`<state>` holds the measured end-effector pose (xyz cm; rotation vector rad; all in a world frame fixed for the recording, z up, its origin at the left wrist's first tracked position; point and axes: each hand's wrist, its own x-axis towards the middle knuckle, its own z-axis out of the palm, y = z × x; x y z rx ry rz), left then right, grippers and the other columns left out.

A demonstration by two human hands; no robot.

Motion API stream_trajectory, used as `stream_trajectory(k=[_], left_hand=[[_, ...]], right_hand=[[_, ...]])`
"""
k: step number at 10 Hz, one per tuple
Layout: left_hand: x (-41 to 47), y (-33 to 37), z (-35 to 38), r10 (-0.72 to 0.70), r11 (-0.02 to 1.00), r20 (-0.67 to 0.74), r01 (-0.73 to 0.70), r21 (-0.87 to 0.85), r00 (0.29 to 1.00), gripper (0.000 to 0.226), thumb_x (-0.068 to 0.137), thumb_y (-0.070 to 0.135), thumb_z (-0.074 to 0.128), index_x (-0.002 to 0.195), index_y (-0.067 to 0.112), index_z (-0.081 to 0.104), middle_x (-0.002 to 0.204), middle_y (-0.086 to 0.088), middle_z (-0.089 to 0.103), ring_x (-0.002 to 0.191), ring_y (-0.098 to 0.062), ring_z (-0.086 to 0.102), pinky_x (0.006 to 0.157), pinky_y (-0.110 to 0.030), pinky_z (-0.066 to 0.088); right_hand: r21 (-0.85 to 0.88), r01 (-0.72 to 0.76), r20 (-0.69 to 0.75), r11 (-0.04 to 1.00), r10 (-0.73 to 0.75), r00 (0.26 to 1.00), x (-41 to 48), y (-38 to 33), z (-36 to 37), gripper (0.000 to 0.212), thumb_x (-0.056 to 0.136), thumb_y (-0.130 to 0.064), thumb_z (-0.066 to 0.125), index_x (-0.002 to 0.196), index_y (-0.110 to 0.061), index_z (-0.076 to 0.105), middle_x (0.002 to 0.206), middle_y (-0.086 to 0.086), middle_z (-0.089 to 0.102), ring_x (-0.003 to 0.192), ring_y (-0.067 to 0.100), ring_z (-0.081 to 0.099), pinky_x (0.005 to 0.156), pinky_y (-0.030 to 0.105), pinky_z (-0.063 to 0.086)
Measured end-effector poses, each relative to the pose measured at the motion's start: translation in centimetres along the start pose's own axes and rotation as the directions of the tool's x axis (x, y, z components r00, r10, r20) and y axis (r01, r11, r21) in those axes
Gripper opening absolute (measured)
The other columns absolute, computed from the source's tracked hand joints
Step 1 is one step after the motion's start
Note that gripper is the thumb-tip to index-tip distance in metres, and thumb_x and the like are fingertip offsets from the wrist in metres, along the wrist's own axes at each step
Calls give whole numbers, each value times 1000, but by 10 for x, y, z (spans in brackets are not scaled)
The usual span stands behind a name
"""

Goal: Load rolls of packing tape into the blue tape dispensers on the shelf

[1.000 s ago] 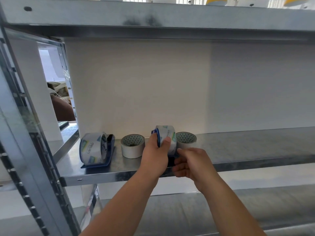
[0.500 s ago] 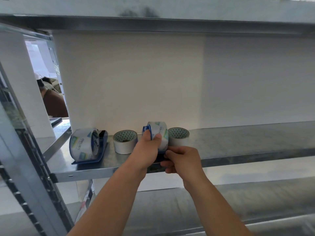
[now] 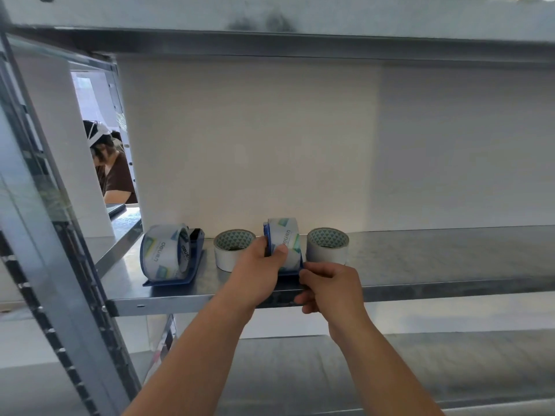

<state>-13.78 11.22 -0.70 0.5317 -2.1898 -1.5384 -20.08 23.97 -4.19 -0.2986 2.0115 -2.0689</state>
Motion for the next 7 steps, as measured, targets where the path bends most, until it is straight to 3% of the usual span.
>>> stream_trajectory(k=[2,5,6,7], left_hand=[[-2,-4,4,84,996,-36,-83,35,996,25,109,33,46,114,14,61,109,-6,71,104,-23,67,92,-41,55],[-9,-15,6,180,983,-112,-174,63,977,18,108,34,49,108,22,63,102,1,71,93,-14,65,73,-23,48],[-14,-16,6,174,985,-159,-170,35,972,19,107,35,52,124,32,59,118,16,66,110,-5,62,83,-14,45],[-19,-16,4,157,987,-319,-159,20,935,45,103,41,57,146,29,52,129,20,58,122,0,54,98,-18,41]], right_hand=[[71,-6,-10,997,7,1000,-2,1,-2,26,96,-8,70,122,-6,74,86,15,76,48,19,68,49,28,57],[108,12,-20,994,-9,1000,-10,-3,-3,17,97,-15,70,113,-10,76,81,14,76,51,18,66,47,27,54],[98,10,-28,995,-7,1000,-10,-5,-3,14,98,-23,70,106,-13,77,80,13,76,50,18,65,47,27,54],[105,13,-17,994,-11,1000,-12,-8,-4,14,98,-23,70,104,-13,77,79,11,75,53,19,66,50,29,55]])
